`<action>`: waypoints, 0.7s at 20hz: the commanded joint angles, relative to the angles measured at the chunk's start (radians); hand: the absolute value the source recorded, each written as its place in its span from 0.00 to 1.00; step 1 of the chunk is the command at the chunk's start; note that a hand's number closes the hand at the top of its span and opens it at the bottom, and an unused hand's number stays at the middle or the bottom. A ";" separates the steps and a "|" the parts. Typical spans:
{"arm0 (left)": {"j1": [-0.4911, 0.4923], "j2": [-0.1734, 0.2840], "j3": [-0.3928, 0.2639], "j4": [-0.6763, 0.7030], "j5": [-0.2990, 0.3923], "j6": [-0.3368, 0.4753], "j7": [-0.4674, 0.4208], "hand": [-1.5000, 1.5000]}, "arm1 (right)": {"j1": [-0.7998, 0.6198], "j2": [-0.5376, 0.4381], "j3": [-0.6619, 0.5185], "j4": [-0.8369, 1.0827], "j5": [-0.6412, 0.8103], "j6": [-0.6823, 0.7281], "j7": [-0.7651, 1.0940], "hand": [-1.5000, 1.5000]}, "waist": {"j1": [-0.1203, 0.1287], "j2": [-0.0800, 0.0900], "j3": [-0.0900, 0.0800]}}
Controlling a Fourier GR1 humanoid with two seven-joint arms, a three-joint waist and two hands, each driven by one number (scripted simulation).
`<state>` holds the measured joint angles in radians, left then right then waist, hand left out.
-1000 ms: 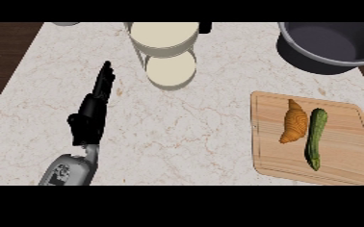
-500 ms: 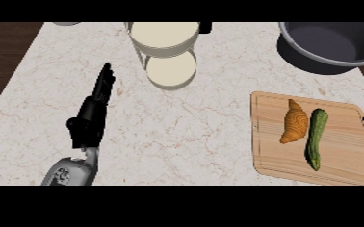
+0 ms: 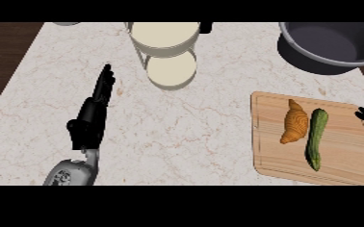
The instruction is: Pick the squash from the cutting board and place it in the tiered basket
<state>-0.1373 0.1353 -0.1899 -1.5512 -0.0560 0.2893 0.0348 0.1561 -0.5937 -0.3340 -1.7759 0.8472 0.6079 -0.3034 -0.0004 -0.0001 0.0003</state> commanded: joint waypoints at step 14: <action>-0.013 -0.070 0.046 0.020 -0.053 -0.035 -0.006 0.50 | -0.089 0.053 0.021 0.283 0.109 -0.111 -0.144 0.00 | 0.000 0.000 0.000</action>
<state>-0.1641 0.1035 -0.1286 -1.5303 -0.0875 0.2410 0.0386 0.0841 -0.5559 -0.3267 -1.5749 0.9238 0.5586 -0.4027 -0.0009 0.0001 0.0000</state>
